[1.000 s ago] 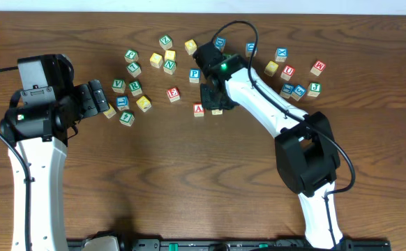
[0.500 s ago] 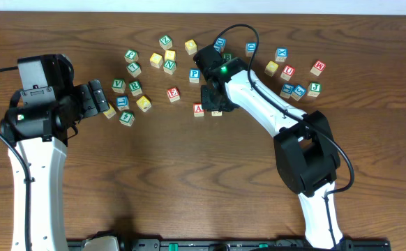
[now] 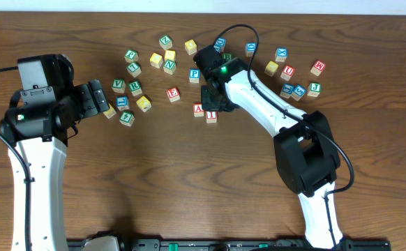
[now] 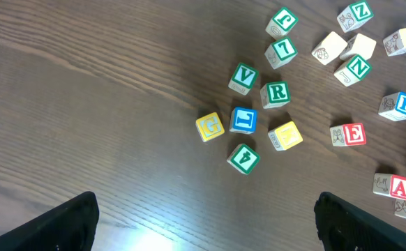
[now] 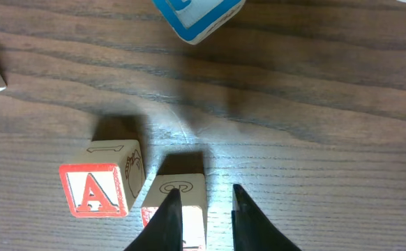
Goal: Spell out AI2
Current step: 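Open the right gripper and move it toward the back blocks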
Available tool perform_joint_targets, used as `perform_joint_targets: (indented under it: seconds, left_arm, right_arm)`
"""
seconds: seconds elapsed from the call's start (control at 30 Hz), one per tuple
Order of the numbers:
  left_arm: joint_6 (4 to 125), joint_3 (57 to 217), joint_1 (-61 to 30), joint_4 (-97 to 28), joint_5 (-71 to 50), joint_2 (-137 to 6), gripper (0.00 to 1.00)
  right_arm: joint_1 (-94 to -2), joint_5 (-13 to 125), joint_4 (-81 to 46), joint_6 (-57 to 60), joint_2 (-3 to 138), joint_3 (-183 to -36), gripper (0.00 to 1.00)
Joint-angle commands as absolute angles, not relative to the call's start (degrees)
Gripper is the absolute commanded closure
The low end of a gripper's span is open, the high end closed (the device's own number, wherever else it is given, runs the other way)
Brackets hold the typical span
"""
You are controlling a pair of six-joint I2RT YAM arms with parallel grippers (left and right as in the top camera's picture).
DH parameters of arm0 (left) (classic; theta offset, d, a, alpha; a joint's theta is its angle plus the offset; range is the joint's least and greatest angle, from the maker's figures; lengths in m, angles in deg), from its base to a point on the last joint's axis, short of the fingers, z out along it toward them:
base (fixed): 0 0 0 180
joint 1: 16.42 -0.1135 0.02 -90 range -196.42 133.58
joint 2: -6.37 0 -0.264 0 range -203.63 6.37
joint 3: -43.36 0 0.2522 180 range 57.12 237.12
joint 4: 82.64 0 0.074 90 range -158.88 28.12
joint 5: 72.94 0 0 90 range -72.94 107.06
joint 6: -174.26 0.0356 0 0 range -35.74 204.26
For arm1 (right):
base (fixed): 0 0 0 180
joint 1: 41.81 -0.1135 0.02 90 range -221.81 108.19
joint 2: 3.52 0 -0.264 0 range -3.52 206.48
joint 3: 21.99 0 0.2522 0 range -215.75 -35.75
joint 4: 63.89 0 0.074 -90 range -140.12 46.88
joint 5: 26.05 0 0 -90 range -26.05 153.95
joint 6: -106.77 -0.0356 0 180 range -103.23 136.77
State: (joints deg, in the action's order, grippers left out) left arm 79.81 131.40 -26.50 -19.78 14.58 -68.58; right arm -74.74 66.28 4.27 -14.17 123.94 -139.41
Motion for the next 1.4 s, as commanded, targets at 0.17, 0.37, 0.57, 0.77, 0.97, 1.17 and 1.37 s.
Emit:
perform_joint_targets:
  seconds: [0.17, 0.37, 0.57, 0.77, 0.97, 1.17, 1.37]
  left_arm:
    - [80.16, 131.60, -26.74, -19.63, 14.71, -68.87, 0.02]
    - [80.16, 131.60, -26.74, -19.63, 14.71, -68.87, 0.02]
    - [80.16, 131.60, -26.74, -19.63, 14.71, -68.87, 0.02]
    - [80.16, 131.60, -26.74, -19.63, 14.71, -68.87, 0.03]
    - [80.16, 131.60, -26.74, -19.63, 14.71, -68.87, 0.02]
    - [80.16, 131.60, -26.74, -19.63, 14.71, -68.87, 0.02]
    - [80.16, 131.60, -26.74, -19.63, 14.71, -68.87, 0.02]
  right_arm:
    - [-69.69, 66.63, 6.21, -10.12, 121.58, -145.83, 0.67]
    - [-64.68, 66.65, 4.64, -8.57, 121.73, -145.96, 0.59]
    - [-62.02, 67.35, 0.86, -7.30, 122.52, -145.88, 0.57]
    - [-61.38, 65.97, -2.79, -7.35, 122.52, -145.88, 0.55]
    - [-63.92, 64.90, -4.78, -7.35, 122.65, -145.83, 0.54]
    - [-66.26, 64.64, -5.63, -12.05, 123.72, -145.79, 0.56]
    - [-68.11, 65.93, -6.82, -23.65, 126.19, -145.79, 0.56]
